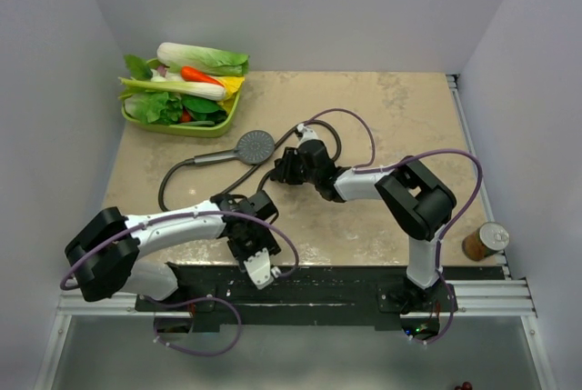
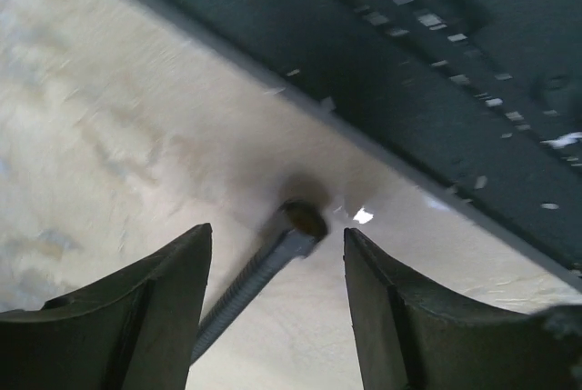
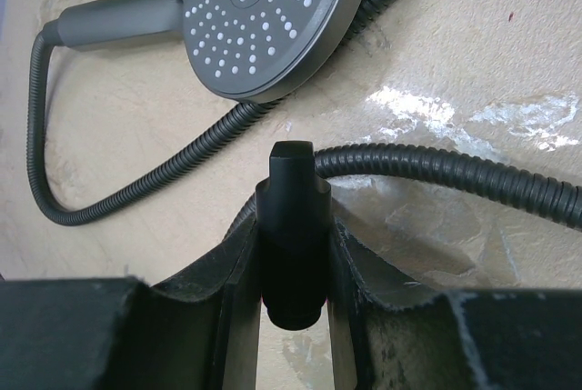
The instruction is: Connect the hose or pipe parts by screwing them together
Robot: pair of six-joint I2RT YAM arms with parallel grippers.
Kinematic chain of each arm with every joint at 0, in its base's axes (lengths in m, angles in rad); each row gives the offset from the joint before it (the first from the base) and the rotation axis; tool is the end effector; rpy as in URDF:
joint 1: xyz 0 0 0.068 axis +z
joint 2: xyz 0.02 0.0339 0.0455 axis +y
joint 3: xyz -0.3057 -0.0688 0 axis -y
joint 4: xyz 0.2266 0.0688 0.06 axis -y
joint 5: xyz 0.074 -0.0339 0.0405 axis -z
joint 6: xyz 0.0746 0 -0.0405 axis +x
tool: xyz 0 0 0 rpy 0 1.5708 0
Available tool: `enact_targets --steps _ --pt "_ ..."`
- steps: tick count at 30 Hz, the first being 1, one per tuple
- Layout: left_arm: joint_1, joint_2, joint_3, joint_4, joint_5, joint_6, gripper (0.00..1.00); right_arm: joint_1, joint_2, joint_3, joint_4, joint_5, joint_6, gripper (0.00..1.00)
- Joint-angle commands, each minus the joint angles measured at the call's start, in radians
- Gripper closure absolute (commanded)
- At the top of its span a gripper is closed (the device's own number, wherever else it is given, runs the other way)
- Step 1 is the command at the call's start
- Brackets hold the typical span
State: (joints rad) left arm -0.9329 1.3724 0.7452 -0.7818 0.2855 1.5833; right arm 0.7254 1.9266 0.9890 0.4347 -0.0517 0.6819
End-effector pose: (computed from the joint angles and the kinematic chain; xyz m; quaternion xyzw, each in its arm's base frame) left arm 0.1033 -0.1747 0.1851 0.9423 0.2926 -0.1088 0.1211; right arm 0.3260 0.2942 0.1813 -0.0319 0.8600 0.3461 0.3735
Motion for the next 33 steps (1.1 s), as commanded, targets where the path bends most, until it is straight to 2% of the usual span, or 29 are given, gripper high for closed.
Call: enact_targets --steps 1,7,14,22,26,30,33 --pt "-0.035 -0.044 -0.063 -0.027 -0.035 0.113 0.37 -0.012 -0.035 -0.033 0.044 -0.022 0.008 1.0" --pt "-0.03 -0.022 -0.072 0.039 -0.094 0.135 0.39 -0.012 -0.032 -0.053 0.073 -0.046 0.011 1.0" --pt "-0.018 -0.009 -0.113 0.133 -0.146 0.23 0.41 -0.015 -0.044 -0.081 0.105 -0.056 0.021 1.0" --pt "-0.018 0.004 -0.106 0.141 -0.106 0.224 0.47 -0.014 -0.037 -0.096 0.13 -0.073 0.031 1.0" --pt "-0.047 0.019 -0.081 0.125 -0.057 0.17 0.55 -0.015 -0.032 -0.101 0.145 -0.08 0.038 1.0" --pt "-0.083 0.028 -0.073 0.124 -0.031 0.127 0.7 -0.015 -0.021 -0.105 0.159 -0.094 0.041 1.0" --pt "-0.11 0.036 -0.066 0.122 -0.003 0.072 0.73 -0.014 -0.024 -0.115 0.165 -0.105 0.039 1.0"
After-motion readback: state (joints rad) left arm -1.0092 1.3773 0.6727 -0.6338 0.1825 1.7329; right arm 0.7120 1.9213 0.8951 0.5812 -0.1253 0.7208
